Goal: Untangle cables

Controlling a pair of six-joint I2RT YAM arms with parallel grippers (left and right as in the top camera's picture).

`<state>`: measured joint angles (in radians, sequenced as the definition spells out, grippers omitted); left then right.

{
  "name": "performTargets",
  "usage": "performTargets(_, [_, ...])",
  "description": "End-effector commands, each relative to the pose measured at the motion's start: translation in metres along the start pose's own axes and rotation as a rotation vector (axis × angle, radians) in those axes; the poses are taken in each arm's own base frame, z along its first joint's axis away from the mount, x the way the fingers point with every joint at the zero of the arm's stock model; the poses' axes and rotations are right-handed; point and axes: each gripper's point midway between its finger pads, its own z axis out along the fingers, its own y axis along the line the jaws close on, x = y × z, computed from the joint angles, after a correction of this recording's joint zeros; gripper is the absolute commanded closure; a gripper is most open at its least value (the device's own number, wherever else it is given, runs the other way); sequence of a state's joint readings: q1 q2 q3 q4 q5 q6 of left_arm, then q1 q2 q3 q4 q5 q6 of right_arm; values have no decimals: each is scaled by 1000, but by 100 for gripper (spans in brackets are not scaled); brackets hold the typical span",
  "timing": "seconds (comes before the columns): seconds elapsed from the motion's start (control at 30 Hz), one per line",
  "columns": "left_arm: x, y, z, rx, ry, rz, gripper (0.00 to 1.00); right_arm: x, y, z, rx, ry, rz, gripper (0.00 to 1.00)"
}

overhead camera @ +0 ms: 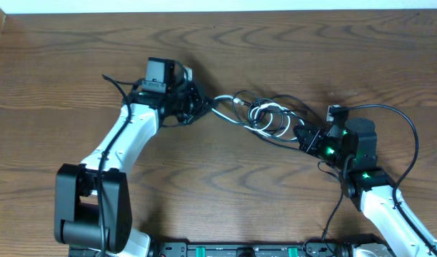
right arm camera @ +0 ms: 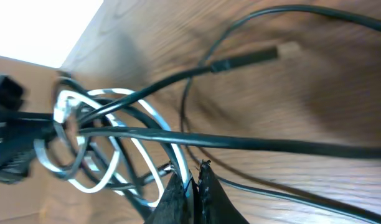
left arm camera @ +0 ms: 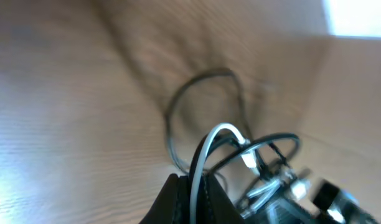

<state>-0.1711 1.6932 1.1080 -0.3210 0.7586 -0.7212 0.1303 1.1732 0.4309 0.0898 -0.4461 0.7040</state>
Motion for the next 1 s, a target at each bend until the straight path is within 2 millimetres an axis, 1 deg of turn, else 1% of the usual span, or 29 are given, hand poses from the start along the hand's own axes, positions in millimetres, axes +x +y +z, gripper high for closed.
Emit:
performTargets(0.0, [1,-51,-27,268,51,205,93,-18,-24,-5,145,-95,-64,99])
performTargets(0.07, [8,-81,-42,436,95,330,92,-20,-41,-8,234,-122,-53,99])
performTargets(0.13, [15,-105,-57,572,125,466,92,-22,-60,-14,336,-147,-43,99])
performTargets(0.17, [18,-112,-63,613,130,521,92,-22,-66,-17,373,-151,-39,99])
performTargets(0.2, [19,-117,-67,640,130,560,92,-21,-72,-19,405,-155,-36,99])
performTargets(0.23, [18,-121,-72,665,120,605,92,-20,-82,-23,462,-161,-32,99])
performTargets(0.3, [13,-121,-75,666,96,620,92,-18,-92,-28,518,-161,-29,99])
performTargets(0.33, [9,-119,-77,659,81,614,92,-17,-94,-29,527,-157,-28,99])
performTargets(0.4, [-2,-113,-78,632,44,585,92,-15,-91,-27,507,-145,-26,97])
performTargets(0.47, [-8,-108,-75,599,28,536,92,-13,-76,-20,418,-117,-35,96])
performTargets(0.53, [-10,-101,-67,554,23,472,93,-10,-49,-11,273,-79,-69,96])
performTargets(0.6, [-10,-94,-56,499,24,415,92,-9,-10,-4,68,-40,-130,96])
performTargets(0.63, [-9,-90,-52,473,23,394,90,-9,13,-4,-49,-27,-158,96])
performTargets(0.67, [-8,-87,-47,450,22,375,83,-9,30,-6,-137,-20,-186,96])
performTargets(0.7, [-6,-84,-42,420,25,352,67,-10,59,-12,-278,-17,-243,95])
performTargets(0.77, [-2,-82,-35,396,36,337,50,-11,80,-19,-381,-22,-297,93])
performTargets(0.8, [2,-83,-33,397,47,340,43,-12,88,-22,-423,-29,-323,93])
performTargets(0.83, [5,-84,-32,398,53,344,37,-13,91,-24,-438,-33,-333,93])
performTargets(0.87, [7,-86,-30,399,59,348,28,-13,92,-24,-438,-34,-333,93])
performTargets(0.9, [10,-87,-28,400,66,352,22,-14,90,-23,-428,-34,-313,96])
performTargets(0.93, [13,-88,-27,401,73,355,18,-14,86,-21,-410,-30,-270,99])
performTargets(0.97, [16,-90,-25,402,82,358,13,-16,80,-19,-376,-18,-160,99])
